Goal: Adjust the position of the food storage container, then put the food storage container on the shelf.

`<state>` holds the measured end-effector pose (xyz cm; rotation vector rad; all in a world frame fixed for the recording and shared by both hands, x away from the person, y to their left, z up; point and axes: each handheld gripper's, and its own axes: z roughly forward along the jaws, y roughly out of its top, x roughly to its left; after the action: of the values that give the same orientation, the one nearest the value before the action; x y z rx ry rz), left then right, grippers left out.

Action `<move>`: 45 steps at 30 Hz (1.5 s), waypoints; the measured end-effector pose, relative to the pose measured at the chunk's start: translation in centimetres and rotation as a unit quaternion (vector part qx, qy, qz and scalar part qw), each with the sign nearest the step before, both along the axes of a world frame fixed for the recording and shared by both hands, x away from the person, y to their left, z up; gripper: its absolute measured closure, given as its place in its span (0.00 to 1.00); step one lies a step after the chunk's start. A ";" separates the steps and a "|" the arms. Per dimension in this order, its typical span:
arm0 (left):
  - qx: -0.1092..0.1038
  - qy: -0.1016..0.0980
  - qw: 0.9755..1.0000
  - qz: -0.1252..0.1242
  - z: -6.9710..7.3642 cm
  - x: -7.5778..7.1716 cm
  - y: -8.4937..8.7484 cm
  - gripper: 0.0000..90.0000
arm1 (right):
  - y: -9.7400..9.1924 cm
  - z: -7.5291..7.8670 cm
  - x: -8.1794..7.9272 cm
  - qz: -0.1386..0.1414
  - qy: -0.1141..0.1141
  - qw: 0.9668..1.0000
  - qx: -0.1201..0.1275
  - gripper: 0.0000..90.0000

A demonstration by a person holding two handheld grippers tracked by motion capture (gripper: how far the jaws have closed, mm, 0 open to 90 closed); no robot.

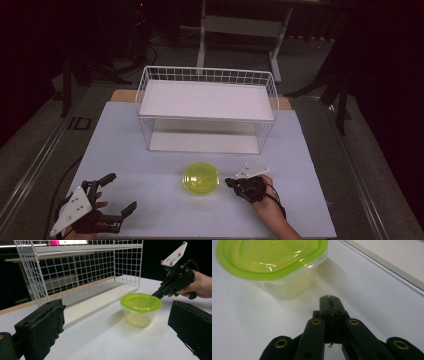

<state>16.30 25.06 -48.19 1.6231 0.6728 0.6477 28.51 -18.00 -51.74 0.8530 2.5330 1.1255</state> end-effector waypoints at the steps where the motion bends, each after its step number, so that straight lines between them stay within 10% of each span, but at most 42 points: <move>1: 0.000 0.000 1.000 -0.001 0.0 0.0 0.0 0.02 | -0.3 0.2 -0.2 -0.002 -0.002 1.000 0.001 1.00; 16: 0.003 0.012 0.999 -0.043 0.1 0.1 -1.1 0.02 | -2.0 3.2 -3.1 -0.007 -0.026 0.999 0.025 0.91; 21: 0.017 0.015 0.999 -0.040 0.5 0.6 -1.4 0.02 | -2.1 3.9 -3.6 -0.016 -0.042 0.998 0.032 0.70; 27: 0.012 0.033 0.998 -0.046 0.9 1.1 -1.7 0.02 | -1.8 4.7 -4.2 -0.003 -0.040 0.997 0.071 0.16; 35: 0.004 0.053 0.995 -0.081 1.6 2.3 -3.5 0.02 | -0.7 5.7 -4.4 -0.001 -0.067 0.994 0.086 0.14; 45: -0.006 0.056 0.994 -0.097 3.4 4.5 -5.2 0.02 | 0.0 6.1 -2.4 0.000 -0.047 0.994 0.101 0.27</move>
<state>20.80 19.88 -44.81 1.6982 0.5897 0.4116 26.12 -17.98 -45.66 0.8255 2.3732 1.4057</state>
